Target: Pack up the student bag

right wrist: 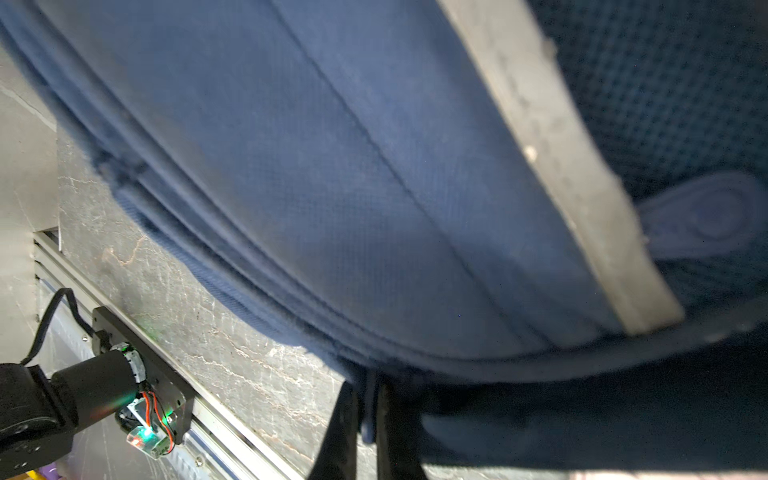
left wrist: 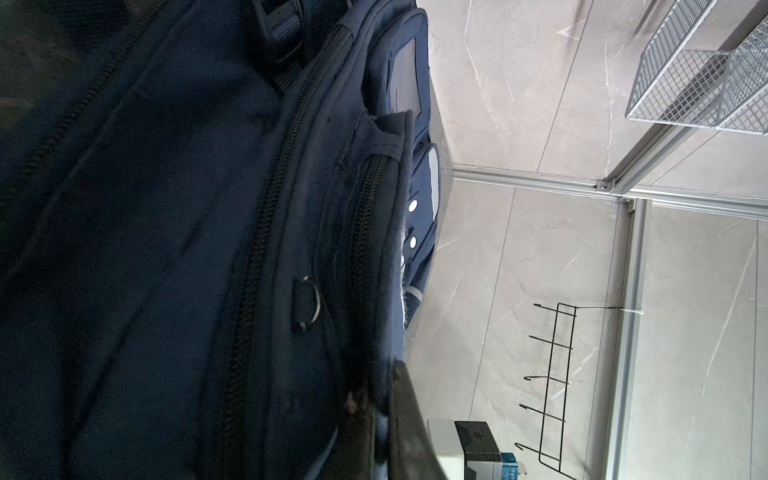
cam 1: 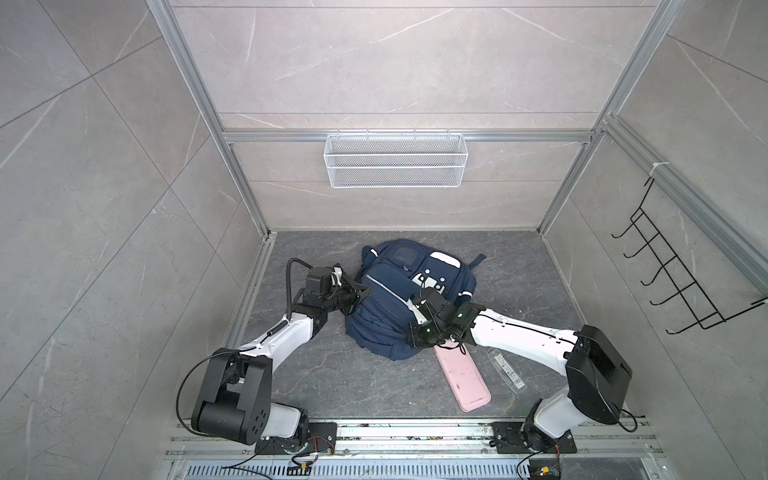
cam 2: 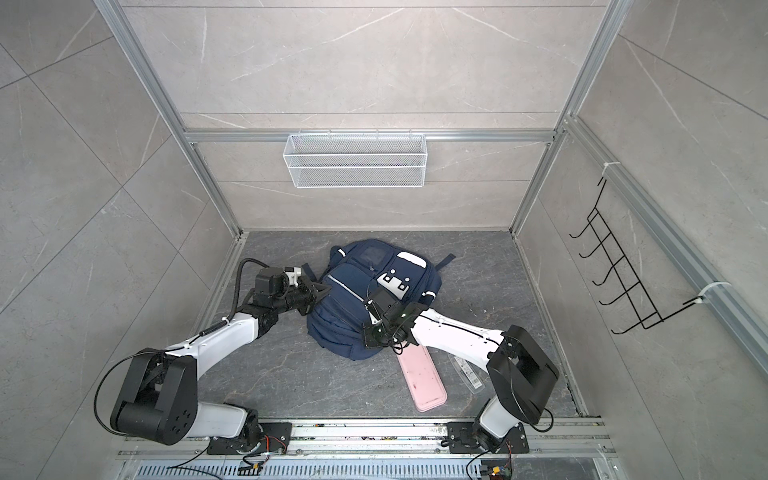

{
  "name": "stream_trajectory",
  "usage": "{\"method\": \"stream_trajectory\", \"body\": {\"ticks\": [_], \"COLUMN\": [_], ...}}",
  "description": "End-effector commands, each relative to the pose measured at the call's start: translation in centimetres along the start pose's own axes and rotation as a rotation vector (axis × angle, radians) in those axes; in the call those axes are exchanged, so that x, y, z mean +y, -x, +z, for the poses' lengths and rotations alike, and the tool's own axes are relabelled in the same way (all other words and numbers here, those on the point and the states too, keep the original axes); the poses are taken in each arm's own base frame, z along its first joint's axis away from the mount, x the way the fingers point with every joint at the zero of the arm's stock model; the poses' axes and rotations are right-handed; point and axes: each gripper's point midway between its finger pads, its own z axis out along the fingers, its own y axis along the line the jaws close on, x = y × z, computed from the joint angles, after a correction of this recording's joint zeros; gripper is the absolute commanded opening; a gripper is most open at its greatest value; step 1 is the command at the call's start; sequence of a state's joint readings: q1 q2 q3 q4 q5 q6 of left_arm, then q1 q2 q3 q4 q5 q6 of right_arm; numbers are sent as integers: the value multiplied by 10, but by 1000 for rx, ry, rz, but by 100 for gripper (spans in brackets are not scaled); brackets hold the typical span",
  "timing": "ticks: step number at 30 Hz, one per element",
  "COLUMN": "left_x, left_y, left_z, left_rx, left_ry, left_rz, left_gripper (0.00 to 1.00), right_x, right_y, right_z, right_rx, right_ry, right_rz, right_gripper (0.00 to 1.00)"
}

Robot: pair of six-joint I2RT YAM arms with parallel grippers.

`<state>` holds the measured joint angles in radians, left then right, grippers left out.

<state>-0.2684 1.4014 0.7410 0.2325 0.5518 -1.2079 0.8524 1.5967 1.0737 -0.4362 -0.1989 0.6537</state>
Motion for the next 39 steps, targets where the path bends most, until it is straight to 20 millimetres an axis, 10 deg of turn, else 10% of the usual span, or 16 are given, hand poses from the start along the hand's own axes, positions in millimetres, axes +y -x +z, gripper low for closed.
{"method": "stream_trajectory", "body": {"ticks": [1,10,23,39], "left_x": [-17,-19,-21,-24], "left_y": [-8,-8,-12,-12], "left_z": [-5,-8,-10,-11], "left_rx": [28,22,33,38], "left_ry": [-65,-73,-81,-92], "left_rz": [54,56,63,69], "left_gripper": [0,0,0,0], "right_x": [25,18,26,-7], "right_y": [24,18,26,13], "right_z": [-6,-10,-22,-4], "right_rx": [-66,-54,-97,-41], "right_ry": [84,54,104,-41], "right_rz": [4,-3,28,6], "right_gripper": [0,2,33,32]}}
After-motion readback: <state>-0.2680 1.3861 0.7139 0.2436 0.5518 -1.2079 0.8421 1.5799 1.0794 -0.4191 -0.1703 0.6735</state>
